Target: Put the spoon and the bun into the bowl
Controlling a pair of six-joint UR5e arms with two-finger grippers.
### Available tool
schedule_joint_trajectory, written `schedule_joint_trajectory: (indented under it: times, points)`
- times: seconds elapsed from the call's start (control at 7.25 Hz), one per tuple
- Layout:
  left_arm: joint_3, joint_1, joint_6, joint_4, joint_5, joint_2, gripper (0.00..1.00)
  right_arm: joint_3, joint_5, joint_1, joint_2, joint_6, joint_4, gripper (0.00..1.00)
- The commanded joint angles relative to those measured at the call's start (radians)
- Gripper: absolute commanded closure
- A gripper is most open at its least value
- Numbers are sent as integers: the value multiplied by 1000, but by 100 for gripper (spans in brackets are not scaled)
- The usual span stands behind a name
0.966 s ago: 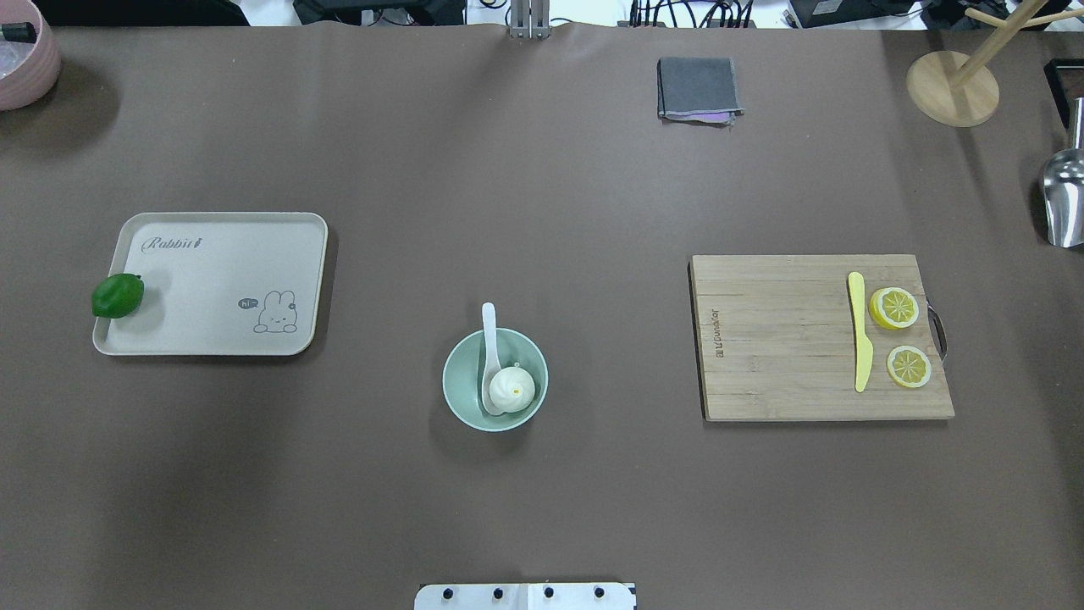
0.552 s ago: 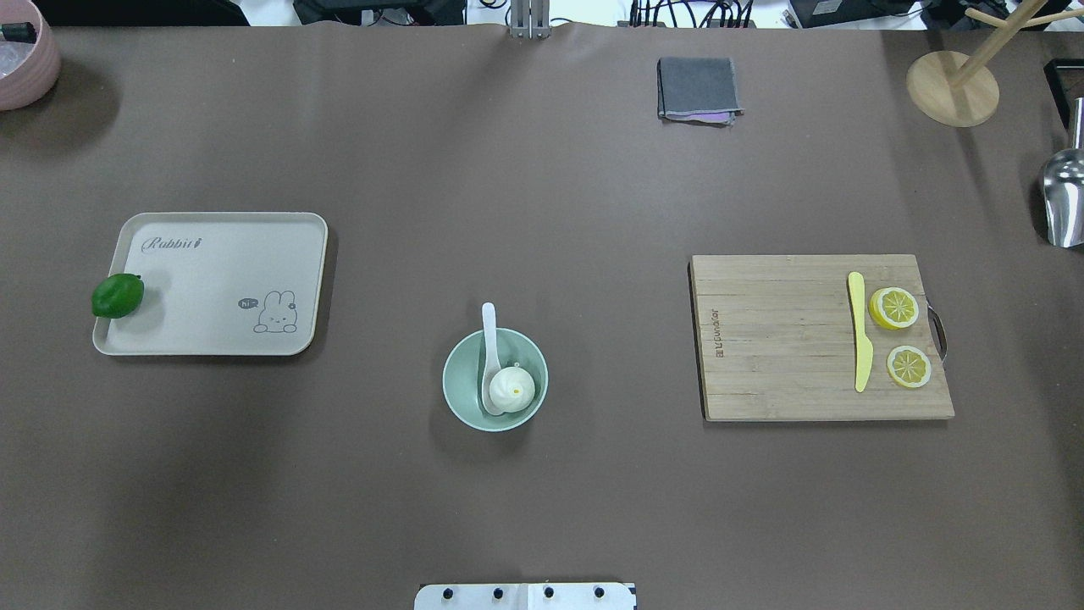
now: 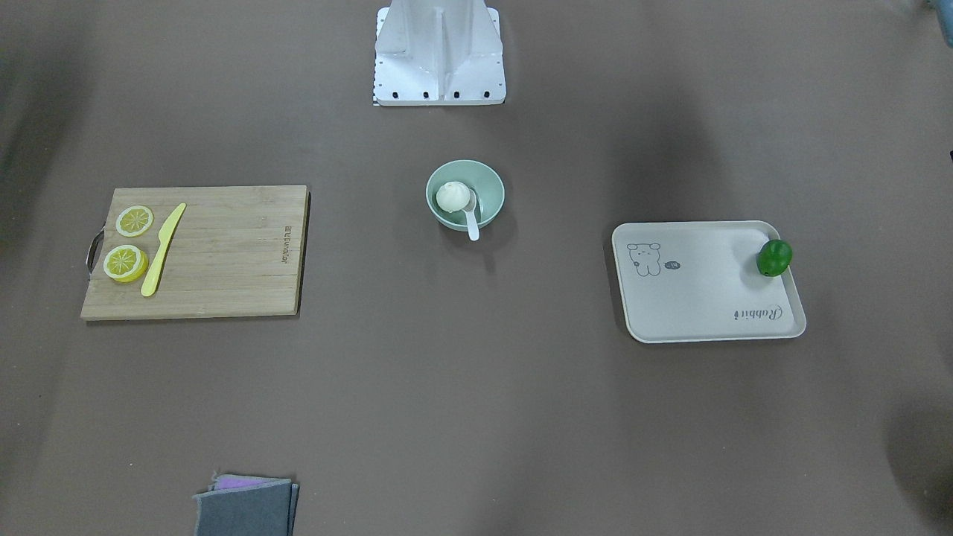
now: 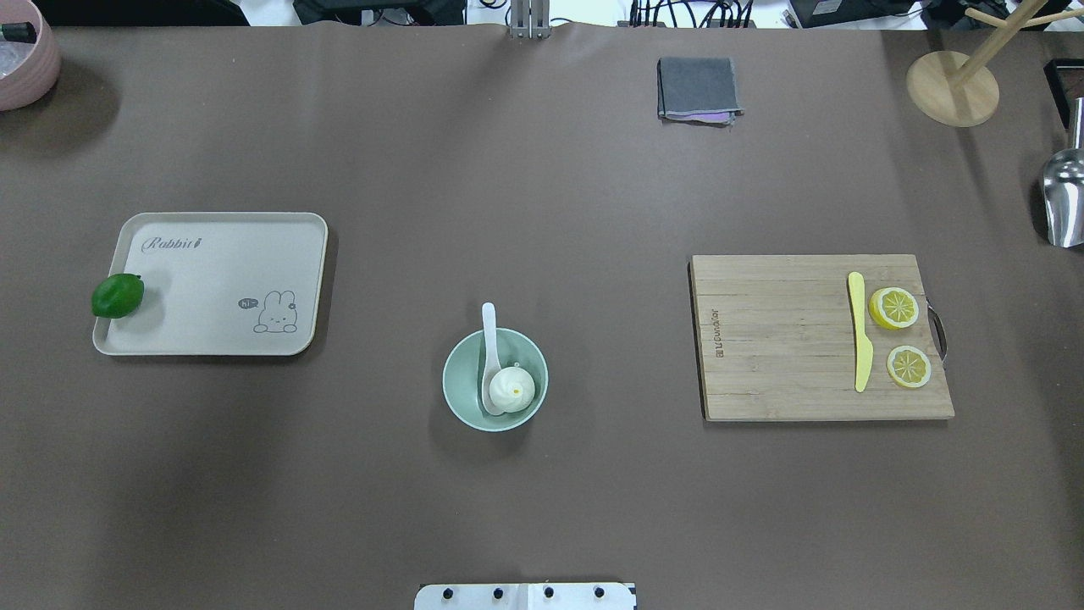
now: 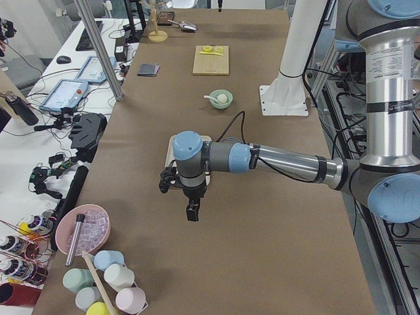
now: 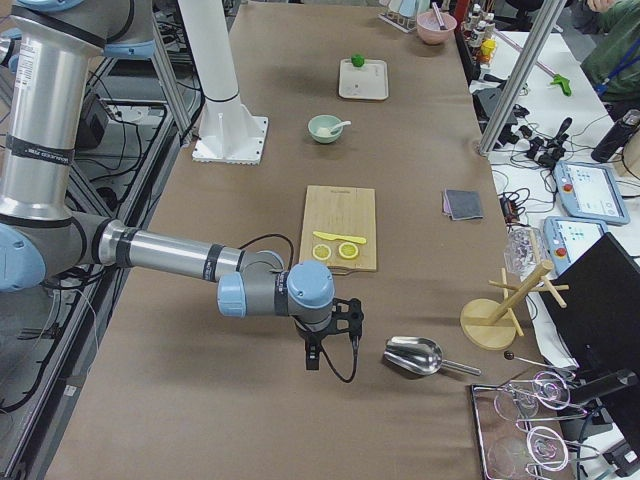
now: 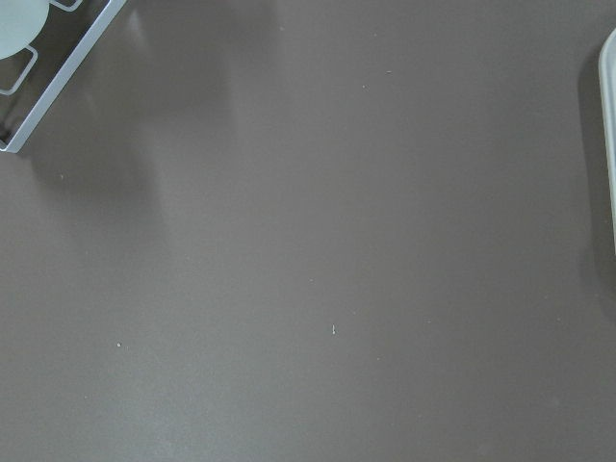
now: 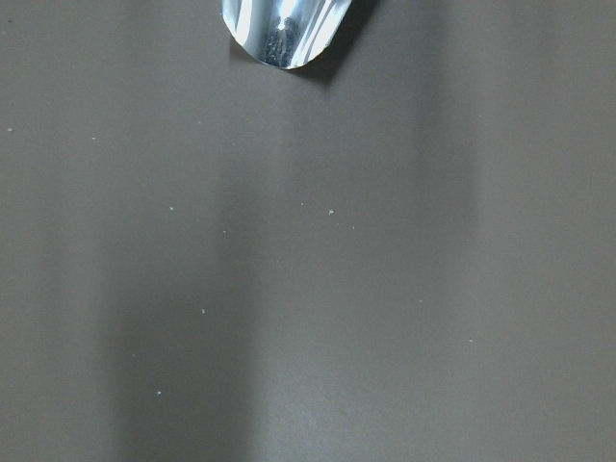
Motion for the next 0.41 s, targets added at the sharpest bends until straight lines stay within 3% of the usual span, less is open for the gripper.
schedule_joint_trajectory:
  times: [0.0, 0.28]
  points:
    - [0, 0, 0, 0, 0, 0, 1, -2, 2, 0, 0, 0, 0, 0]
    - [-3, 0, 0, 2, 0, 0, 1, -2, 5, 0, 0, 2, 0, 0]
